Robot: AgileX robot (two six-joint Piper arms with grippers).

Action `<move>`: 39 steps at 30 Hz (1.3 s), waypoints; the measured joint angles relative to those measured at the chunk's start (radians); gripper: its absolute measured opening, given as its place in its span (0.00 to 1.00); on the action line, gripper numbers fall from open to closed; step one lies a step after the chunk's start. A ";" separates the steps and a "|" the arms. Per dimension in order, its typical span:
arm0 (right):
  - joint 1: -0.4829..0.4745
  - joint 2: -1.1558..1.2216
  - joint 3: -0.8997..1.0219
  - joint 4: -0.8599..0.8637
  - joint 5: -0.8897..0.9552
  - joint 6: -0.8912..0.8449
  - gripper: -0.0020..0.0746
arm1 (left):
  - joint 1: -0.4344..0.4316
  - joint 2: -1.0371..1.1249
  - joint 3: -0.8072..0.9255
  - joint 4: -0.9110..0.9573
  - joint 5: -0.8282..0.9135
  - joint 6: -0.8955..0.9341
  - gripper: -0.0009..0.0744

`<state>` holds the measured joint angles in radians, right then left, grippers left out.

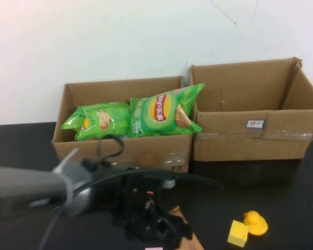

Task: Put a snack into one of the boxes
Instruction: Pick up the biscuit

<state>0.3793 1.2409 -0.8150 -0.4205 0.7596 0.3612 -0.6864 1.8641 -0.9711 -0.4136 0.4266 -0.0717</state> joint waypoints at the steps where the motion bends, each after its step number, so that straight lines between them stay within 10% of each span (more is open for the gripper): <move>1: 0.000 -0.023 0.000 -0.002 0.007 0.000 0.03 | 0.000 0.035 -0.023 0.000 0.002 -0.009 0.68; 6: 0.000 -0.092 0.002 -0.012 0.027 0.002 0.03 | 0.000 0.177 -0.165 0.002 0.041 -0.069 0.90; 21: 0.000 -0.121 0.004 -0.034 0.083 0.002 0.03 | -0.006 0.436 -0.465 0.099 0.240 -0.229 0.91; 29: 0.000 -0.121 0.004 -0.038 0.081 0.002 0.03 | -0.006 0.447 -0.480 0.114 0.247 -0.227 0.59; 39: 0.000 -0.121 0.004 -0.039 0.081 0.002 0.03 | -0.008 0.416 -0.508 0.114 0.302 -0.176 0.46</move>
<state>0.3793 1.1201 -0.8107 -0.4596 0.8409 0.3628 -0.6939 2.2802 -1.4794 -0.2996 0.7290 -0.2481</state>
